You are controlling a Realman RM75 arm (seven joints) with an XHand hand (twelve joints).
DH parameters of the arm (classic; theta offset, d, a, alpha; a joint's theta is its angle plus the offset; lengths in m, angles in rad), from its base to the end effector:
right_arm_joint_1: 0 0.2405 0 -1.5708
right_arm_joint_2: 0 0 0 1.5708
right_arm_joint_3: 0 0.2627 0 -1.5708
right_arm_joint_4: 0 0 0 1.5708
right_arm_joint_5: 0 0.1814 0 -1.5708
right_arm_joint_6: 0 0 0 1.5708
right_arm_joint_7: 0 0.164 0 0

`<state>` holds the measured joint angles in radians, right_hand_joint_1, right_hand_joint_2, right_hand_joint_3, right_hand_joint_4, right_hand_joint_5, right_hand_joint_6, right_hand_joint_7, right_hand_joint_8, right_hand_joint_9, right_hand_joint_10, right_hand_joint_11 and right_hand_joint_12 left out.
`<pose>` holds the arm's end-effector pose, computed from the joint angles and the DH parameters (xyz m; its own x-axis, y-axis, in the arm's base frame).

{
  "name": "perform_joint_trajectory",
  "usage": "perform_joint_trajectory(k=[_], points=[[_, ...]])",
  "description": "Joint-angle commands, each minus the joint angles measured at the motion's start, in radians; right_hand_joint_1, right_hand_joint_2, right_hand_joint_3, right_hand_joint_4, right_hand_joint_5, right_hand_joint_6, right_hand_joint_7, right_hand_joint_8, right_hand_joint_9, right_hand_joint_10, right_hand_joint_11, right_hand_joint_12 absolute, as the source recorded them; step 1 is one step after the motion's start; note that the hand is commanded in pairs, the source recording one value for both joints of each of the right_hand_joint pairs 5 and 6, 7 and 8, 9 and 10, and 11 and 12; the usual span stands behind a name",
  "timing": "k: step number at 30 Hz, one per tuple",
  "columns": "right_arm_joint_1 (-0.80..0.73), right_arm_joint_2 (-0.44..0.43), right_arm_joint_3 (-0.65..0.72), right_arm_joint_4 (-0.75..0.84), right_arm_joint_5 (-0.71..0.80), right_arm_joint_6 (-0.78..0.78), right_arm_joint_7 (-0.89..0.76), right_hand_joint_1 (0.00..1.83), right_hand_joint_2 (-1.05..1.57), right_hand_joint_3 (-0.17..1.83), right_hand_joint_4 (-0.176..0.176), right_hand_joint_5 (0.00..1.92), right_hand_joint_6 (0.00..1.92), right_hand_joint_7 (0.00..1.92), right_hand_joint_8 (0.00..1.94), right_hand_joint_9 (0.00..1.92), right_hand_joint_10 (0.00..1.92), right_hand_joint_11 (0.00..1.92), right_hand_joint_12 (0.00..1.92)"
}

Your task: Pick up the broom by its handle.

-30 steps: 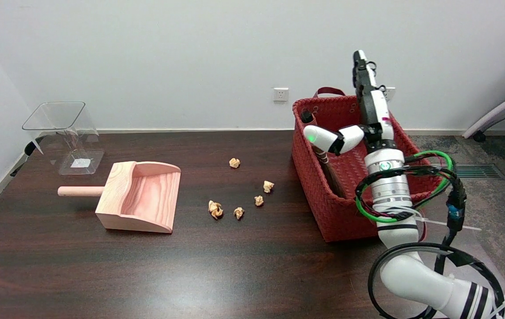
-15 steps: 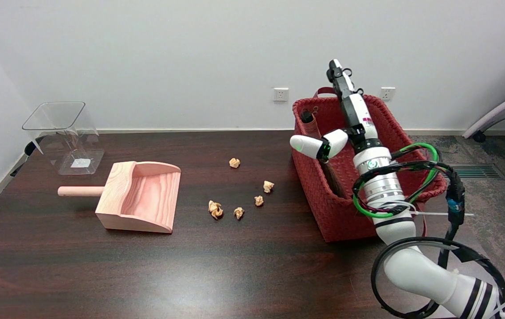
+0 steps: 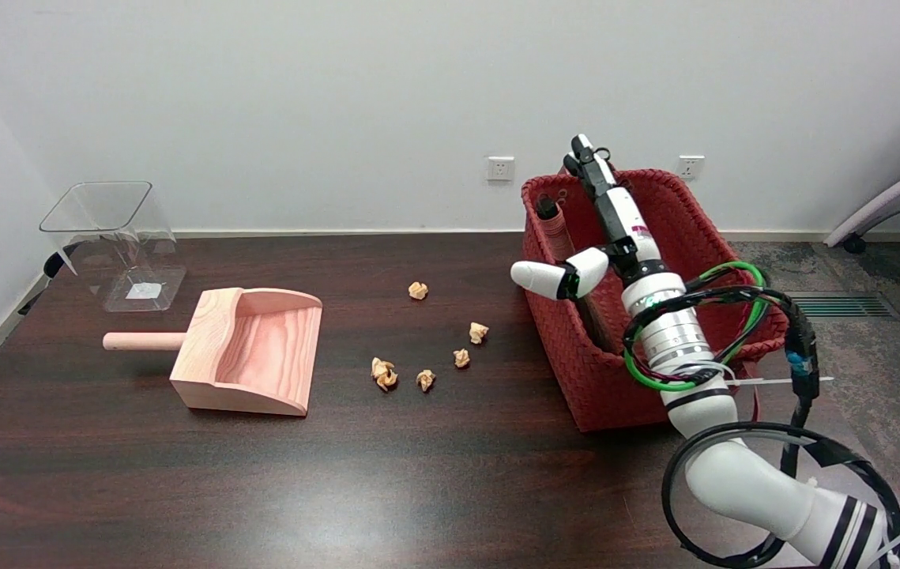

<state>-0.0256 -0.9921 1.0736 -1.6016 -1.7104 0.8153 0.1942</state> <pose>-0.2261 -0.3084 0.3401 0.4260 0.2835 0.8592 -0.8704 -0.1306 0.4747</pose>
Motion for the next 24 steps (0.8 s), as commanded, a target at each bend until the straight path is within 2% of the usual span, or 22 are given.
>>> perform_joint_trajectory(k=[1, 7, 12, 24], points=[[0.010, 0.003, -0.025, 0.037, 0.049, -0.032, -0.003, 1.00, -0.44, 1.11, 0.000, 0.00, 0.00, 0.16, 0.16, 0.00, 0.00, 0.00, 0.00], [0.035, 0.009, -0.051, 0.037, 0.055, -0.032, -0.001, 1.03, -0.42, 1.10, 0.000, 0.02, 0.02, 0.27, 0.27, 0.02, 0.02, 0.02, 0.02], [0.057, 0.013, -0.074, 0.042, 0.078, -0.049, 0.053, 1.03, -0.33, 1.07, 0.000, 0.20, 0.20, 0.38, 0.38, 0.20, 0.20, 0.20, 0.20], [0.071, 0.010, -0.083, 0.032, 0.078, -0.054, 0.082, 1.04, -0.12, 0.94, 0.000, 0.57, 0.57, 1.10, 1.10, 0.57, 0.57, 0.57, 0.57]])
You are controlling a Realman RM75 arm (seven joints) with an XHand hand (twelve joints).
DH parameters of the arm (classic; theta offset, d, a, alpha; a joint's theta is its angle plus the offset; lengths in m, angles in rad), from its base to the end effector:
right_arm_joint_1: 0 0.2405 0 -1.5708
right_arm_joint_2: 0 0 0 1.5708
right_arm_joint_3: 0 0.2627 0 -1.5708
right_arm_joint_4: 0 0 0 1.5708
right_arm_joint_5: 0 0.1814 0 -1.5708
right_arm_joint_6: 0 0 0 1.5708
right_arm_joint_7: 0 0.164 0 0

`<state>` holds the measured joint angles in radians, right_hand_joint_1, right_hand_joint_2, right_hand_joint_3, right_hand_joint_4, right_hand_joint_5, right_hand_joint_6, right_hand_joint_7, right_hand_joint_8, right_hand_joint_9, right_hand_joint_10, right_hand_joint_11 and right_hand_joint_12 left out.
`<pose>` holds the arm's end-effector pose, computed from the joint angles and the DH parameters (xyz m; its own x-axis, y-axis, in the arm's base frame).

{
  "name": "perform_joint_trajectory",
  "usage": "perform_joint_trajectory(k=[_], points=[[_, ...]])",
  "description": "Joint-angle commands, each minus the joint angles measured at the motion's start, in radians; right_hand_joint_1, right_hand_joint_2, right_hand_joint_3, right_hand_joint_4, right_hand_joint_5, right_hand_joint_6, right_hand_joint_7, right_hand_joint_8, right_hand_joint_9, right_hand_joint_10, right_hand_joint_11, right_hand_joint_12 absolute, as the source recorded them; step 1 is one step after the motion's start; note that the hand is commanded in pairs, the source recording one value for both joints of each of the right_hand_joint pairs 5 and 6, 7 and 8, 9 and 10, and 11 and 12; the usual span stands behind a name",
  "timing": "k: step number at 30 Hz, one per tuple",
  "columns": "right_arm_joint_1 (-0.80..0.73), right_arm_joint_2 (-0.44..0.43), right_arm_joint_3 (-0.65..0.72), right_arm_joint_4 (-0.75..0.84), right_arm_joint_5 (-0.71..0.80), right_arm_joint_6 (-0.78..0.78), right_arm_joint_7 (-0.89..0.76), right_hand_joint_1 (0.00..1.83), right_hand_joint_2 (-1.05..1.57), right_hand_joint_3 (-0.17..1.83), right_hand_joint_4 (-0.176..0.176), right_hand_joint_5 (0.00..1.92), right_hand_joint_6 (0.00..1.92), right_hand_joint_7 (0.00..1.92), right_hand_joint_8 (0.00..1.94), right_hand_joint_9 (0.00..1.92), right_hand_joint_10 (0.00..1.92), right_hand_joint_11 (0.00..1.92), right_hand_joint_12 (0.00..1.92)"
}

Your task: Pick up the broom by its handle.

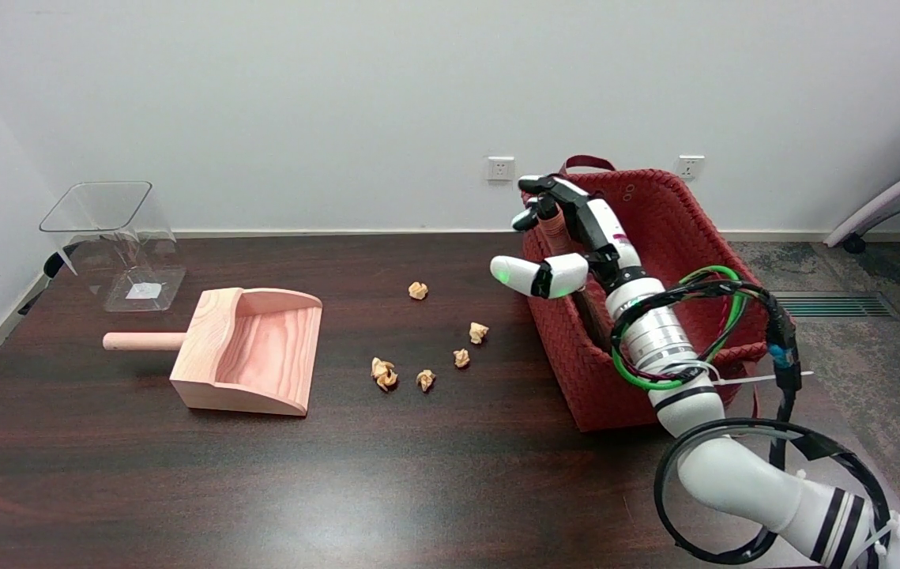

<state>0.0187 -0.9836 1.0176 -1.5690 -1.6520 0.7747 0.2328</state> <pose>-0.2385 -0.3187 0.3316 0.3864 0.2127 0.8975 -0.9036 -0.1079 0.4146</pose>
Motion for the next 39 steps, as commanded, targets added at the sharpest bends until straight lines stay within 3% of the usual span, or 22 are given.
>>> perform_joint_trajectory(k=[1, 7, 14, 23, 27, 30, 32, 34, 39], points=[[0.026, 0.000, -0.027, -0.001, 0.019, -0.012, 0.044, 1.04, -0.11, 0.93, 0.000, 0.61, 0.61, 1.18, 1.18, 0.61, 0.61, 0.61, 0.61], [0.026, -0.003, -0.027, -0.008, 0.032, -0.007, 0.044, 0.99, 0.00, 0.92, 0.000, 0.99, 0.99, 1.51, 1.51, 0.99, 0.99, 0.99, 0.99], [0.031, -0.003, -0.025, -0.005, 0.033, -0.004, 0.045, 0.92, 0.30, 0.89, 0.000, 1.91, 1.91, 1.92, 1.92, 1.91, 1.91, 1.91, 1.91], [0.049, -0.003, -0.027, 0.002, 0.040, -0.004, 0.045, 1.00, 0.06, 0.91, 0.000, 1.92, 1.92, 1.92, 1.92, 1.92, 1.92, 1.92, 1.92], [0.056, -0.004, -0.027, 0.008, 0.040, -0.001, 0.045, 1.09, 0.17, 0.83, 0.000, 1.92, 1.92, 1.92, 1.92, 1.92, 1.92, 1.92, 1.92], [0.060, -0.004, -0.027, 0.007, 0.040, 0.005, 0.045, 1.16, 0.46, 0.76, 0.000, 1.92, 1.92, 1.92, 1.92, 1.92, 1.92, 1.92, 1.92], [0.061, -0.004, -0.018, 0.000, 0.037, 0.009, 0.039, 1.20, 0.87, 0.82, 0.000, 1.92, 1.92, 1.92, 1.92, 1.92, 1.92, 1.92, 1.92], [0.064, -0.004, -0.011, -0.004, 0.034, 0.009, 0.035, 1.20, 1.14, 0.75, 0.000, 1.92, 1.92, 1.92, 1.92, 1.92, 1.92, 1.92, 1.92], [0.070, -0.003, 0.022, -0.032, 0.031, 0.003, 0.021, 1.17, 1.42, 0.64, 0.000, 1.92, 1.92, 1.92, 1.92, 1.92, 1.92, 1.92, 1.92]])
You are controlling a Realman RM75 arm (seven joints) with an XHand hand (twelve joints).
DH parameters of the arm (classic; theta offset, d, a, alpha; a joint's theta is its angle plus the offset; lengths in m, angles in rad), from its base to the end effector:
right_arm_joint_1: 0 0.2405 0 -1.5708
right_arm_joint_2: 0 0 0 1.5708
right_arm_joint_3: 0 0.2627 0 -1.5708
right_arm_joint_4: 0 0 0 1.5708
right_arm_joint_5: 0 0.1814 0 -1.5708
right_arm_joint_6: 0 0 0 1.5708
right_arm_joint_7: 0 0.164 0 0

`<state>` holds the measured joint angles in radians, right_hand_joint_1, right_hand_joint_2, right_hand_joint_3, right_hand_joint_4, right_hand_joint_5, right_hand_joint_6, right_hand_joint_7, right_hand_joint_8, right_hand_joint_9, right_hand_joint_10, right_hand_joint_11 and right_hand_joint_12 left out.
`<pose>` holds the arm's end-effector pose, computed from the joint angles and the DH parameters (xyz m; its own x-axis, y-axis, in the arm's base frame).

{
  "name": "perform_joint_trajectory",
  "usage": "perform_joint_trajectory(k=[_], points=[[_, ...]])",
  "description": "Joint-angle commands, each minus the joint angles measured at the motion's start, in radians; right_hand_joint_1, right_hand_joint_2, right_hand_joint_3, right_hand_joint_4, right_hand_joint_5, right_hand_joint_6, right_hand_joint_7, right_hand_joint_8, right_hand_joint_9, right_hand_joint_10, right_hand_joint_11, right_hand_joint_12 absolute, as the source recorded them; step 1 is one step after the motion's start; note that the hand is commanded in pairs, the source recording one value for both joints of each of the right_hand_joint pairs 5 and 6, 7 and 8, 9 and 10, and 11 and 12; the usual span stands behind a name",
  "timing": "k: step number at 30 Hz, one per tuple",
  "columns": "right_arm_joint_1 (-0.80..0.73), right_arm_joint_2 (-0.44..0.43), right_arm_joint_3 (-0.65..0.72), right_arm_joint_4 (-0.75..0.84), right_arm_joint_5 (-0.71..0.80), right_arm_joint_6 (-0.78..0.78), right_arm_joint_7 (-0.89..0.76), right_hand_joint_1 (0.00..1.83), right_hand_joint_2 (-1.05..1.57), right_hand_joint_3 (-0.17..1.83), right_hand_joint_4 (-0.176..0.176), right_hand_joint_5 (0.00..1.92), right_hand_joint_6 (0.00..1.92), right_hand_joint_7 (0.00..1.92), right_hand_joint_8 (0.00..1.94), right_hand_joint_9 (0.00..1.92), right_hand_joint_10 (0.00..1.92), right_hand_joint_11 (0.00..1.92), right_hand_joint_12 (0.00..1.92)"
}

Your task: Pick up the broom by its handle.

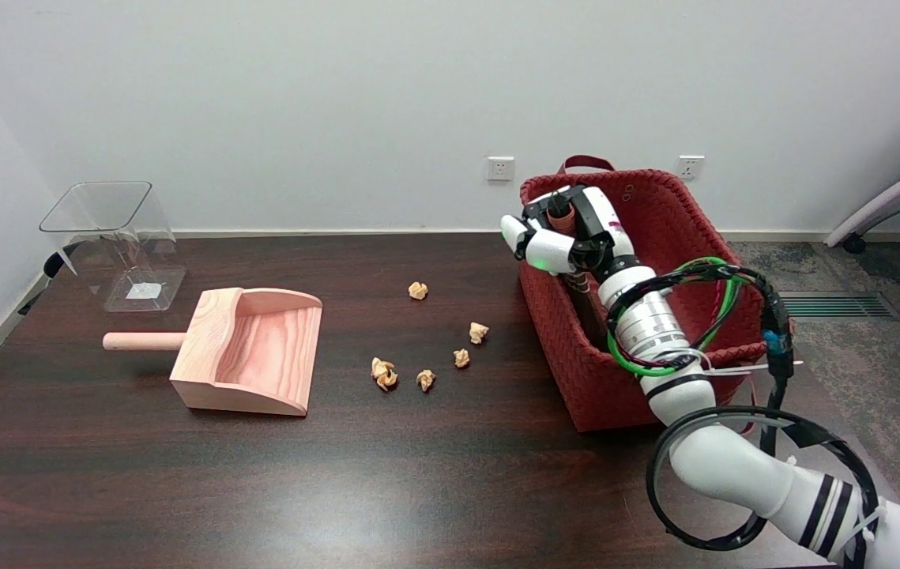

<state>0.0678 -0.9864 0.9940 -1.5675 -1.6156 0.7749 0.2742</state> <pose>-0.2307 -0.3292 0.3275 0.3149 0.2057 0.9266 -0.9281 -0.1374 0.3460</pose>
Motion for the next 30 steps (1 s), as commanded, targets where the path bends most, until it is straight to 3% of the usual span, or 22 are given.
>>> perform_joint_trajectory(k=[1, 19, 30], points=[[0.021, 0.000, 0.052, -0.041, -0.006, 0.002, -0.031, 1.17, 1.44, 0.64, 0.000, 1.92, 1.92, 1.92, 1.92, 1.92, 1.92, 1.92, 1.92], [0.054, 0.005, 0.232, -0.217, -0.017, -0.105, -0.424, 1.20, 1.57, 0.47, 0.000, 1.92, 1.92, 1.92, 1.92, 1.92, 1.92, 1.92, 1.92], [0.104, 0.009, 0.240, -0.304, -0.073, -0.110, -0.490, 1.18, 1.57, 0.47, 0.000, 1.92, 1.92, 1.92, 1.92, 1.92, 1.92, 1.92, 1.92]])
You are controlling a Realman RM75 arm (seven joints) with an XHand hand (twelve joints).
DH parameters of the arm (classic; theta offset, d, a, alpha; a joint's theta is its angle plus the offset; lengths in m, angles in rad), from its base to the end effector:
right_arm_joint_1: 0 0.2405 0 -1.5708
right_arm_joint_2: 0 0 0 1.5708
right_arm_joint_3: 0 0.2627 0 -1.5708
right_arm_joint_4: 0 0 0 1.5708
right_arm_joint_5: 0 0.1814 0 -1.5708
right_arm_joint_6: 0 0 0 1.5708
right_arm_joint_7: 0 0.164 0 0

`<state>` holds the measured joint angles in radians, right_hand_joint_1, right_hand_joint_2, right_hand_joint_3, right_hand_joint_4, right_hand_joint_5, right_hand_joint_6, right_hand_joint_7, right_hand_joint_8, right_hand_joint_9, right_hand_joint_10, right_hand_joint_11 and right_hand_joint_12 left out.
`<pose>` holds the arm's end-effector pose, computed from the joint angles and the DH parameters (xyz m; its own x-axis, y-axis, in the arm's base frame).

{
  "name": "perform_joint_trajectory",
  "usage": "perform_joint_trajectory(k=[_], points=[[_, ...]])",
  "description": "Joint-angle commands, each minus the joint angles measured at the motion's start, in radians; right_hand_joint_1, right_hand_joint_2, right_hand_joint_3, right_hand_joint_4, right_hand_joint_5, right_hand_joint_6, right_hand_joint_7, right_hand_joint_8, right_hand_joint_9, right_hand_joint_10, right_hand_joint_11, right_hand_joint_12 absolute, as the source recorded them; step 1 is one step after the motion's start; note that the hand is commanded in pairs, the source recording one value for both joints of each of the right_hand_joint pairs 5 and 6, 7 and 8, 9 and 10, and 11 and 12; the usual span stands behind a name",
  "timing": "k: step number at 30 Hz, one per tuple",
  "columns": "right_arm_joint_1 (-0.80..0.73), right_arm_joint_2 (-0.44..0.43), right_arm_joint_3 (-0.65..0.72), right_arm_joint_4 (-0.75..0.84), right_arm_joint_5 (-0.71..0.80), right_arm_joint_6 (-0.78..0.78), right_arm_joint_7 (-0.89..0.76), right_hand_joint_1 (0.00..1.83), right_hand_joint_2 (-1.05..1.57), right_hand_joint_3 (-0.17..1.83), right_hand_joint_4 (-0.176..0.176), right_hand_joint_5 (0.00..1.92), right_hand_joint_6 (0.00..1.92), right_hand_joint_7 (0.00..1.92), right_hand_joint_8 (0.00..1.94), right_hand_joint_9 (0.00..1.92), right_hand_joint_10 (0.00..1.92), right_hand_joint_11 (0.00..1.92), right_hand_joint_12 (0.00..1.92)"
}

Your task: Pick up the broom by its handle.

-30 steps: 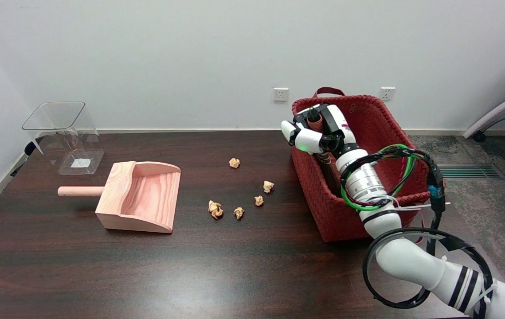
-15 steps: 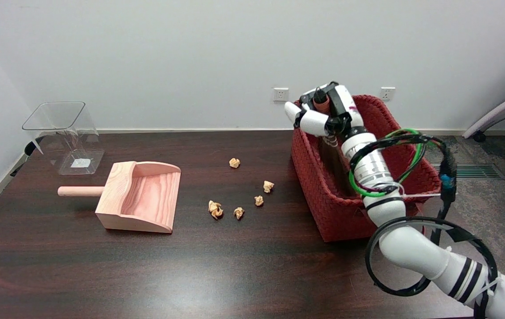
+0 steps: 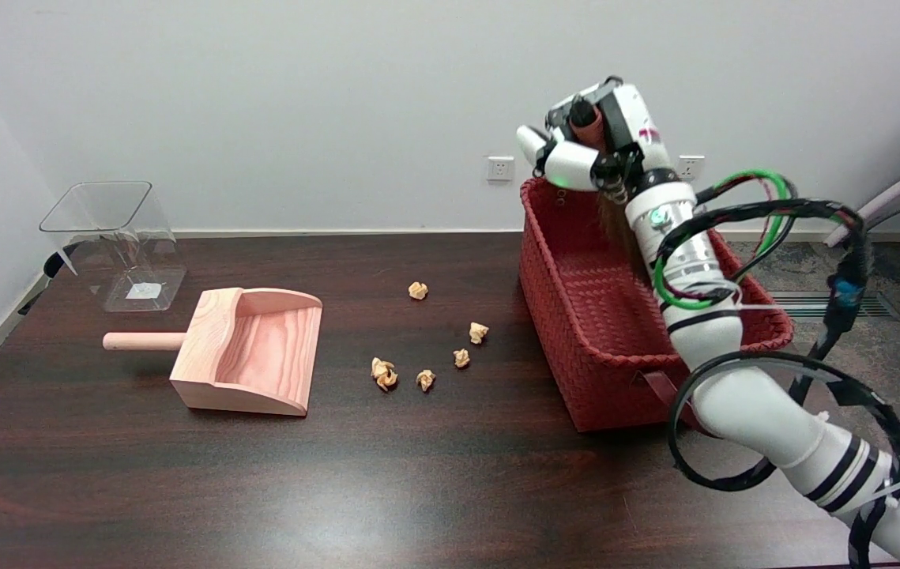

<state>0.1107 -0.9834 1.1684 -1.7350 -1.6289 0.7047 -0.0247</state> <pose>-0.1469 -0.3370 0.3380 0.4602 0.3541 0.8142 -0.7903 -0.2544 0.5574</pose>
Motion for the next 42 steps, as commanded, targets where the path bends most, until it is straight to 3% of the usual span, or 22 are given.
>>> perform_joint_trajectory(k=[1, 17, 28, 42], points=[[0.073, 0.007, 0.060, -0.137, -0.072, -0.040, -0.191, 1.17, 1.57, 0.47, 0.000, 1.92, 1.92, 1.92, 1.92, 1.92, 1.92, 1.92, 1.92], [0.222, -0.016, -0.183, -0.136, -0.068, 0.011, -0.183, 1.20, 1.49, 0.45, 0.000, 1.92, 1.92, 1.92, 1.92, 1.92, 1.92, 1.92, 1.92], [0.172, -0.183, -0.220, -0.129, -0.078, -0.034, -0.199, 1.24, 1.43, 0.40, 0.000, 1.92, 1.92, 1.92, 1.92, 1.92, 1.92, 1.92, 1.92], [0.234, -0.307, -0.285, -0.040, -0.078, -0.111, -0.226, 1.24, 1.42, 0.40, 0.000, 1.92, 1.92, 1.92, 1.92, 1.92, 1.92, 1.92, 1.92]])
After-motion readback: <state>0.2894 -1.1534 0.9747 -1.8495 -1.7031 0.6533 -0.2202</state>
